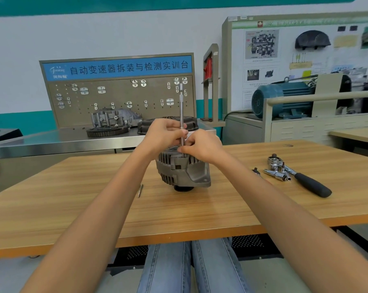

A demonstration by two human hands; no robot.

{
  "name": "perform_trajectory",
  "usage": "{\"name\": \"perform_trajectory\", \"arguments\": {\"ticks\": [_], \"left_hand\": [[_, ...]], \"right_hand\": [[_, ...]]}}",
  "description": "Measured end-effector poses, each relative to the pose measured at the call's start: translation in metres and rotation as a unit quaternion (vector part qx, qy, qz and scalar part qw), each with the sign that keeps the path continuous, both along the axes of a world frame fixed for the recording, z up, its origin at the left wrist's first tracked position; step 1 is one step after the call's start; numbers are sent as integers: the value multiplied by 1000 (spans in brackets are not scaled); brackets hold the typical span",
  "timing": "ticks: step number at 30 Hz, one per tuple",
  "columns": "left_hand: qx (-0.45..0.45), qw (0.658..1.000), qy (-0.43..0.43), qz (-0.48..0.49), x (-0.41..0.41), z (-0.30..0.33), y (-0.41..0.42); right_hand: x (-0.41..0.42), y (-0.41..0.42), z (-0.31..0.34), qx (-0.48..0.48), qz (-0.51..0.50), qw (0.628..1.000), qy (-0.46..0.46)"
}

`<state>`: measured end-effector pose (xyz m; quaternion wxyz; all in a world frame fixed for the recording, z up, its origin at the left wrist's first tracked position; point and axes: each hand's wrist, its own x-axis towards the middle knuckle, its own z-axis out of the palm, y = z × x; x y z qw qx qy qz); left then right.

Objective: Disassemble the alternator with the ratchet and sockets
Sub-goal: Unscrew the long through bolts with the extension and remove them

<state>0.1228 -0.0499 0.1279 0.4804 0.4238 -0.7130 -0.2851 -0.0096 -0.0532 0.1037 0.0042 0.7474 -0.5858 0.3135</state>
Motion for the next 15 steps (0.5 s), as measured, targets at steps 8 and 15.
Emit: {"name": "perform_trajectory", "arguments": {"ticks": [8, 15], "left_hand": [[-55, 995, -11, 86, -13, -3, -1], [-77, 994, 31, 75, -16, -20, -1]], "right_hand": [[5, 2, -5, -40, -41, 998, 41], [6, 4, -4, -57, -42, 996, 60]]}}
